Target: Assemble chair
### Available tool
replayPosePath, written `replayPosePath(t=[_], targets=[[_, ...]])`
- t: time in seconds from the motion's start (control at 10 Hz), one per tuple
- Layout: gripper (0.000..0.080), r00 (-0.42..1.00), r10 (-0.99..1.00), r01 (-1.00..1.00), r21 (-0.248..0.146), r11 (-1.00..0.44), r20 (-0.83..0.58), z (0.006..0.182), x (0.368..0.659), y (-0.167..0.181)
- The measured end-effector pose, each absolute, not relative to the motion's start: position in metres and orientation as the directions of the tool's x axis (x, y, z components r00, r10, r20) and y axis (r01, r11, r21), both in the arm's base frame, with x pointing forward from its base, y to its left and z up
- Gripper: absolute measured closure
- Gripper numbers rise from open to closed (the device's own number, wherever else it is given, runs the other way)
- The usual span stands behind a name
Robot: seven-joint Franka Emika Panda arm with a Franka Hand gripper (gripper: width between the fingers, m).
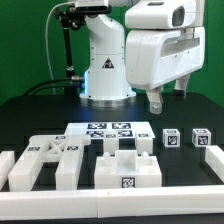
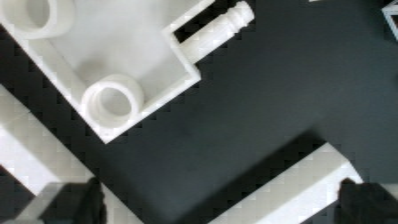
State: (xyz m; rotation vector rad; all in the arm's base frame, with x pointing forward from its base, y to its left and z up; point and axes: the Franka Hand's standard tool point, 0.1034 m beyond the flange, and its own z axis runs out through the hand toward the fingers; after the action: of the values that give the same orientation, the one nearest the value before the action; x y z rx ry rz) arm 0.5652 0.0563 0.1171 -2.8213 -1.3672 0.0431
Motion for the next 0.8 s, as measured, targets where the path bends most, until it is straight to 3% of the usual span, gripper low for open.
replayPosePath(t=[0.8], targets=[[0.0149, 0.619, 0.785, 0.785, -0.018, -0.62, -0.022, 0.1171, 0.5652, 0.0563]])
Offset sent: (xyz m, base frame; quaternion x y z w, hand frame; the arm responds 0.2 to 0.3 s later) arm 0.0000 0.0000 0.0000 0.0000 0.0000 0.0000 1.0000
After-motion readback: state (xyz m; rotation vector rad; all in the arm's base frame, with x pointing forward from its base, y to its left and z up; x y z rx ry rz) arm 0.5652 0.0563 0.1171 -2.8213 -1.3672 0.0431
